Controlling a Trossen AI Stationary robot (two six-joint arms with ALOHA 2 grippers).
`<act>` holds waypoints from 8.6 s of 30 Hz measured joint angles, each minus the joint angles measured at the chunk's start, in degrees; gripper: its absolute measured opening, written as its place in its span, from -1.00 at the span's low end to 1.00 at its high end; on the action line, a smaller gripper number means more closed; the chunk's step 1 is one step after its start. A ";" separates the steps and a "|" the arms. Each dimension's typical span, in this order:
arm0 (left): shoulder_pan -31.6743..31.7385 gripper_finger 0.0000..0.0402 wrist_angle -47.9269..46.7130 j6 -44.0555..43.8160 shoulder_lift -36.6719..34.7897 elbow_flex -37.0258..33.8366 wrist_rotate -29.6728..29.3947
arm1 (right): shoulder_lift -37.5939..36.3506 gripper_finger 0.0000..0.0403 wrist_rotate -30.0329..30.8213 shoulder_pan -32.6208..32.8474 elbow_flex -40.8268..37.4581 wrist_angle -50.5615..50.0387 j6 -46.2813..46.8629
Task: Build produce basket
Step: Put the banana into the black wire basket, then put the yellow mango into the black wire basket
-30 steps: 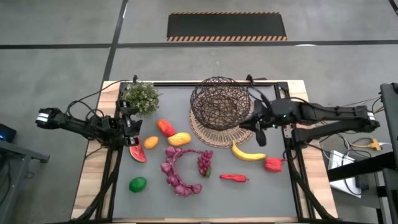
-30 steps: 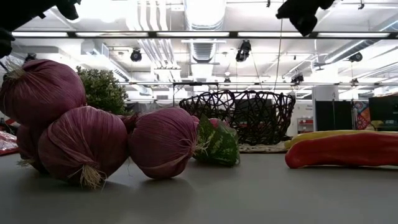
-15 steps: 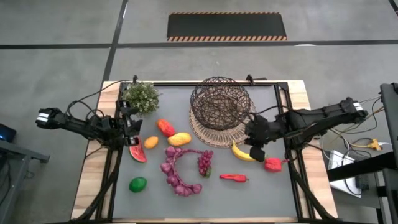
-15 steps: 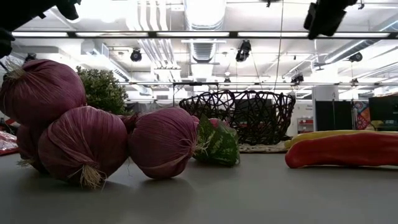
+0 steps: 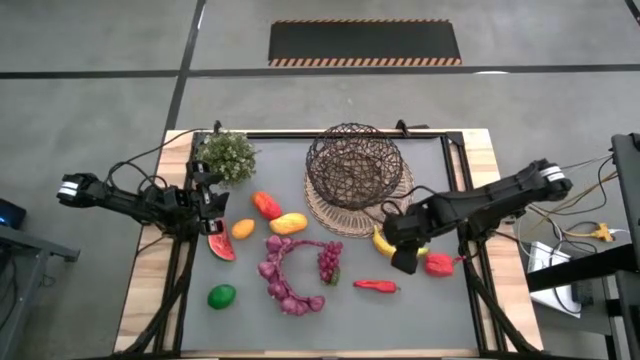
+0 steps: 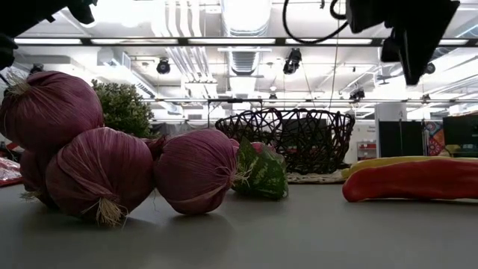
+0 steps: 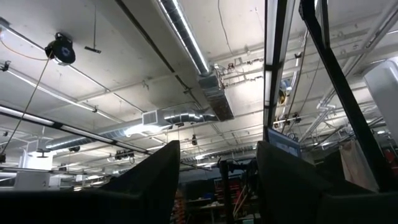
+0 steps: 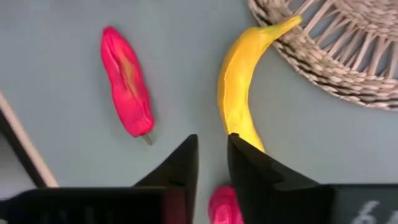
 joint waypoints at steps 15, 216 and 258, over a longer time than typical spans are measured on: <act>0.01 -0.03 0.02 0.02 -0.02 0.00 -0.02 | 11.70 0.31 13.00 7.41 -0.72 1.03 -9.87; 0.00 -0.03 -1.43 -17.39 3.56 0.00 0.07 | 6.20 0.10 40.30 -2.25 6.88 38.45 -40.60; 3.21 0.38 -116.12 -32.52 51.87 55.32 0.01 | -19.36 0.10 31.55 13.64 -34.47 78.57 -46.49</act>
